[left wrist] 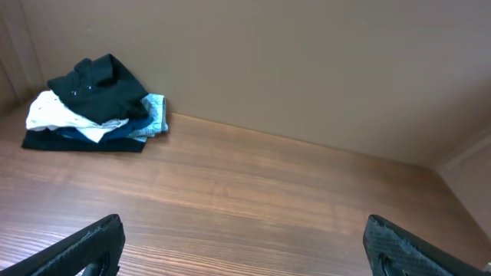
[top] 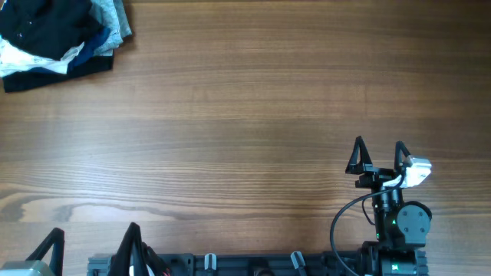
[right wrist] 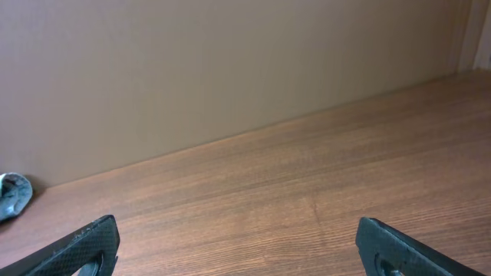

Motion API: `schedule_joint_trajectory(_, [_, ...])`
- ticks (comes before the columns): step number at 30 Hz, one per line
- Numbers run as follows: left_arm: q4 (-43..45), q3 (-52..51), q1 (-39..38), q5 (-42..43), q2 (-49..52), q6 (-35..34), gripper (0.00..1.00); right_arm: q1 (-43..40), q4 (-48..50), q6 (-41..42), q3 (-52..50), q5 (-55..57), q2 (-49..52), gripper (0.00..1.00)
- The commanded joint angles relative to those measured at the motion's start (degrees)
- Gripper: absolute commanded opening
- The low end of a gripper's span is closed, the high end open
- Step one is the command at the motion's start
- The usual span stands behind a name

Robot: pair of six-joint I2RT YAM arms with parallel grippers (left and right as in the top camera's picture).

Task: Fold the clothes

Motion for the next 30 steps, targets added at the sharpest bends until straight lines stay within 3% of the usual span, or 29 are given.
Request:
schedule_joint_trajectory(1, [0.13, -0.15, -0.37, -0.13, -0.09, 0.90, 1.00, 0.13, 0.13, -0.94, -0.07, -1.05, 0.11, 1.00])
schedule_joint_trajectory(9, [-1.27, -0.17, -0.37, -0.13, -0.09, 0.90, 1.00, 0.13, 0.13, -0.92, -0.07, -1.05, 0.11, 1.00])
schedule_joint_trajectory(12, [-0.46, -1.44, -0.15, 1.55, -0.09, -9.16, 1.00, 0.13, 0.11, -0.96, -0.07, -1.05, 0.11, 1.00])
schedule_joint_trajectory(16, [5.29, -7.96, -0.15, 1.57, -0.59, -12.04, 1.00, 0.13, 0.13, -0.92, -0.07, -1.05, 0.11, 1.00])
schedule_joint_trajectory(22, [25.40, -31.52, -2.14, 1.81, -7.13, -14.40, 1.00, 0.13, 0.13, -0.94, -0.07, -1.05, 0.11, 1.00])
schedule_joint_trajectory(27, [52.13, -59.32, -9.86, 0.37, -17.16, -14.43, 1.00, 0.13, 0.13, -0.94, -0.07, -1.05, 0.11, 1.00])
schedule_joint_trajectory(30, [69.33, -77.77, -14.21, -5.62, -23.87, -17.53, 1.00, 0.13, 0.13, -0.92, -0.07, -1.05, 0.11, 1.00])
